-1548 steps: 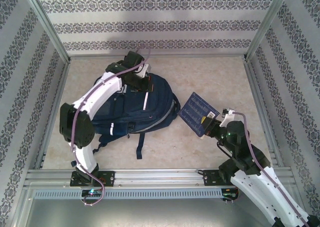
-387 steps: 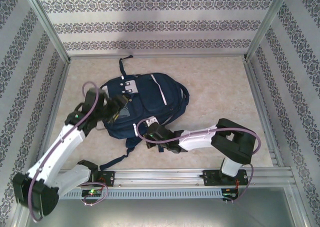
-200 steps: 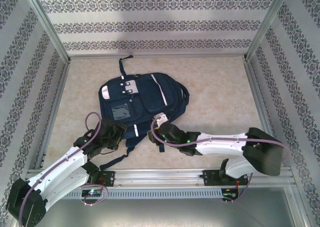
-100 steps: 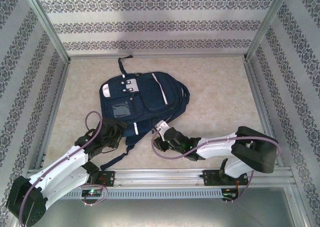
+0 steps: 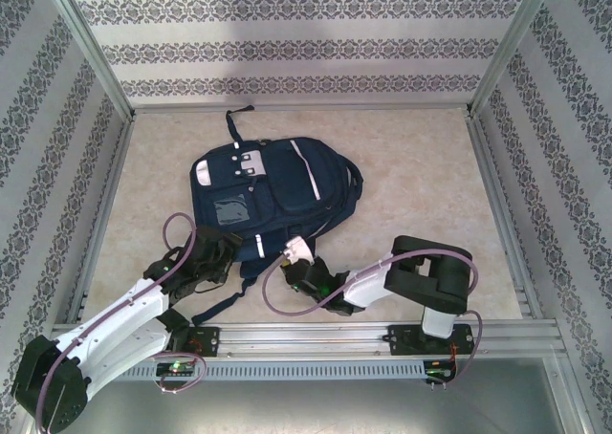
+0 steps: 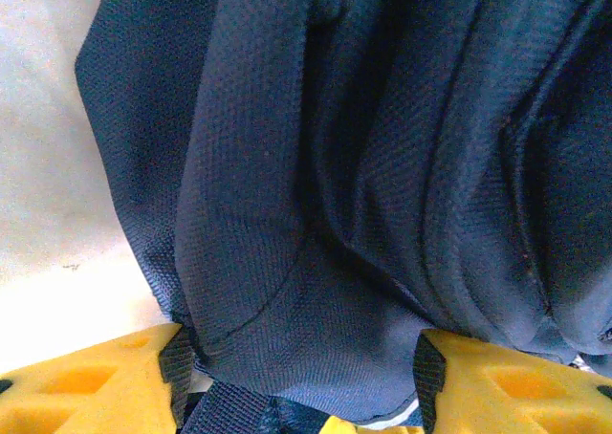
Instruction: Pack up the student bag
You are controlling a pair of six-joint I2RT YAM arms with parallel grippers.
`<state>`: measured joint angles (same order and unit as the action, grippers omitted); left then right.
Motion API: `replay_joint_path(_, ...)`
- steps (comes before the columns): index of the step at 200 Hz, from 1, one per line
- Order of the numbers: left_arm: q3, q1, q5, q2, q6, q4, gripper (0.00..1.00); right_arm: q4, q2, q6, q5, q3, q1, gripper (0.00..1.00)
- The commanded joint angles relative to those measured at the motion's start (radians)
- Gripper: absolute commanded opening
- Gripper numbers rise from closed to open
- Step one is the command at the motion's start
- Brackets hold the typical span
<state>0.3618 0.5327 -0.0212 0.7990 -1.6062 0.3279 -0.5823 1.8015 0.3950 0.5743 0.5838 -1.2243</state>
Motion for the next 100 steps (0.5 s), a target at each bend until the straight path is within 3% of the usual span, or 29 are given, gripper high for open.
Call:
replay_joint_path(1, -0.015, 0.014, 0.046, 0.000, -0.030, -0.044, 0.63, -0.034, 0.042, 0.038, 0.120, 0.038, 0.006, 0.42)
replay_joint_path(31, -0.017, 0.015, 0.053, 0.000, -0.032, -0.037, 0.63, -0.041, 0.086, 0.037, 0.110, 0.067, 0.025, 0.36)
replay_joint_path(69, -0.012, 0.015, 0.077, -0.004, -0.032, -0.010, 0.63, -0.045, 0.067, 0.053, 0.122, 0.029, 0.033, 0.14)
replay_joint_path(100, -0.003, 0.016, 0.106, -0.002, -0.026, 0.006, 0.63, -0.057, 0.020, 0.059, 0.119, -0.031, 0.046, 0.04)
